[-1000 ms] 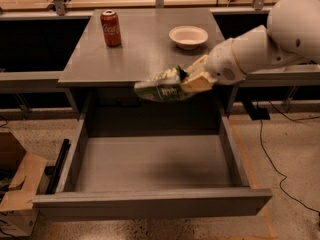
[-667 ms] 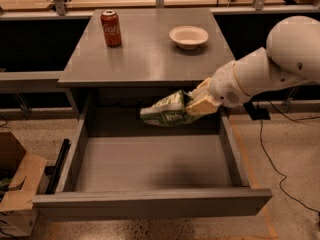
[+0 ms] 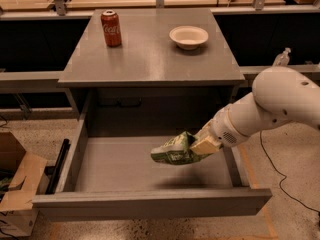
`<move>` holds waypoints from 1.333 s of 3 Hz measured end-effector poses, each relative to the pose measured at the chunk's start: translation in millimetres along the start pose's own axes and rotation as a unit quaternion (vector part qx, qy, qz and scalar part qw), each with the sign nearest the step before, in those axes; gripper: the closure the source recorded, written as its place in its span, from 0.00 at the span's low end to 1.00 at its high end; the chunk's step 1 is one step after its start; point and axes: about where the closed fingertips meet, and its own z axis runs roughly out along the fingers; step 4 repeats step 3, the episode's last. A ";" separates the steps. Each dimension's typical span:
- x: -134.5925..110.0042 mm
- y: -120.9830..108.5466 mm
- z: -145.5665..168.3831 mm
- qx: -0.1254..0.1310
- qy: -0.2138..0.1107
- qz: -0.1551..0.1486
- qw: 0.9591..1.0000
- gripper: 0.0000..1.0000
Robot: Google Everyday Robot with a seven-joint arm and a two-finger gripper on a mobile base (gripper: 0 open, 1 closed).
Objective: Place green jalapeno chip bag into top drawer
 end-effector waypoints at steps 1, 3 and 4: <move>0.5 3.0 1.3 -0.003 0.002 0.001 1.000 0.13; -0.7 3.7 1.1 -0.003 0.002 -0.001 1.000 0.00; -0.7 3.7 1.1 -0.003 0.002 -0.001 1.000 0.00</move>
Offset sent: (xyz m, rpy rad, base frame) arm -0.0029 0.0013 -0.0017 -0.0013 0.0074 0.0007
